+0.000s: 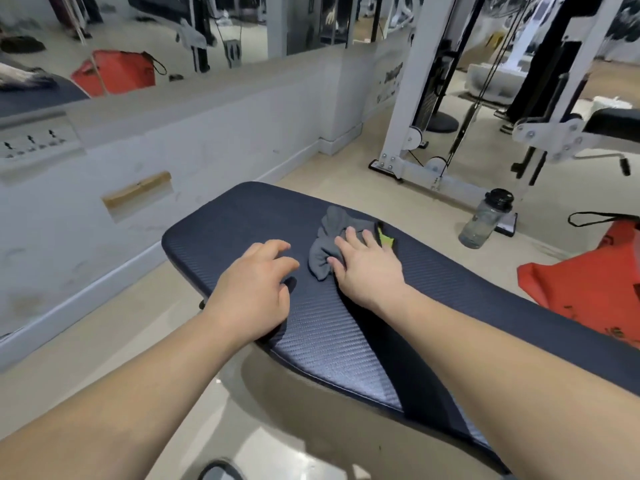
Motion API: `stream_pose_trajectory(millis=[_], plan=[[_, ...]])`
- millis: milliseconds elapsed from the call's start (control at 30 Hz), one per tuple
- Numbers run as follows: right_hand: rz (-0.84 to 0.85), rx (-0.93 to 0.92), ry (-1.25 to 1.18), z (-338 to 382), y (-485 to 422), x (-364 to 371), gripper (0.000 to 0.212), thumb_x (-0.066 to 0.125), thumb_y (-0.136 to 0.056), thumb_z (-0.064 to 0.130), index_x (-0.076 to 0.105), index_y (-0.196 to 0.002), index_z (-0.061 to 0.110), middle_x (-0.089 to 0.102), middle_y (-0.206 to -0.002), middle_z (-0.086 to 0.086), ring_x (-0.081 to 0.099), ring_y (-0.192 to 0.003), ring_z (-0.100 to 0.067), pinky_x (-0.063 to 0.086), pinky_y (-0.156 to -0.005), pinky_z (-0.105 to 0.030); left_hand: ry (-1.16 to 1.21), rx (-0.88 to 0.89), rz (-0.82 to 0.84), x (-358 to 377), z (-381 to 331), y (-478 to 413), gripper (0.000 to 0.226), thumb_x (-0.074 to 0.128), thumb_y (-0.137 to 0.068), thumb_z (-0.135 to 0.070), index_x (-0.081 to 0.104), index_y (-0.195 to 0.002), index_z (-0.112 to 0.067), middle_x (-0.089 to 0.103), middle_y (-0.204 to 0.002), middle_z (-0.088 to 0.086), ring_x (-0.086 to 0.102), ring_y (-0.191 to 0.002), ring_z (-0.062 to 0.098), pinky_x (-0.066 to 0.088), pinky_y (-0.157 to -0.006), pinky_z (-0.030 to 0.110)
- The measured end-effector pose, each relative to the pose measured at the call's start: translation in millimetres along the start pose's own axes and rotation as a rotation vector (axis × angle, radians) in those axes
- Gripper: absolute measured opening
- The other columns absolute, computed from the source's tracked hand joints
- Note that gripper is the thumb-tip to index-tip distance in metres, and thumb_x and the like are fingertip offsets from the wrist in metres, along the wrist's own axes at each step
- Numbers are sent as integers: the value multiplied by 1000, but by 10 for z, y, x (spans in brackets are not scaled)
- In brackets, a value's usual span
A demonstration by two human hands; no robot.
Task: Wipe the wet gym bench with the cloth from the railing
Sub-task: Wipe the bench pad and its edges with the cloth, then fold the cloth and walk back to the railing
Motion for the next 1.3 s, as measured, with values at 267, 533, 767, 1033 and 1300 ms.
stream_pose_trajectory(millis=[267,533,767,1033,1300], plan=[[155,-95,-25,74,1246,-265,53,34,-108,49,39,-154,24,46,-158,-3,45,-143,-29,50,-104,-47,-53,79,69,-322,-818,163,40,50,-89,-15,68,-123,-25,51,-142,-6,46,-129,20,52,-88,38],[142,16,-671,-632,1784,-311,25,44,-103,50,61,-95,33,68,-86,12,65,-93,-20,54,-92,-45,-1,151,146,-45,-1296,158,48,49,-87,-8,67,-126,-29,52,-139,-9,47,-127,17,52,-90,39],[51,231,-1018,-1038,1721,-213,40,39,-104,55,51,-86,21,59,-77,7,56,-72,-16,49,-75,-42,161,239,137,379,-1608,-321,59,45,-78,2,69,-123,-26,65,-122,-9,58,-114,19,53,-91,44],[-87,839,-1874,-1708,1607,-194,33,45,-108,27,72,-111,9,82,-103,-8,78,-96,-25,62,-77,-35,337,231,-190,448,-2118,-773,38,62,-87,7,71,-121,-7,65,-128,9,60,-113,28,49,-94,33],[-45,1030,-2085,-2111,2015,-1539,37,44,-102,21,78,-94,8,80,-93,-11,77,-77,-20,58,-63,-29,501,316,160,-370,-3265,-817,32,67,-89,-16,72,-121,-14,62,-127,3,57,-113,24,49,-92,40]])
Point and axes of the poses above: each hand's wrist, its own y-axis away from the middle knuckle, its own x-axis out of the palm, z = x × y, the point moved 5 cm from there along -y, towards the middle knuckle
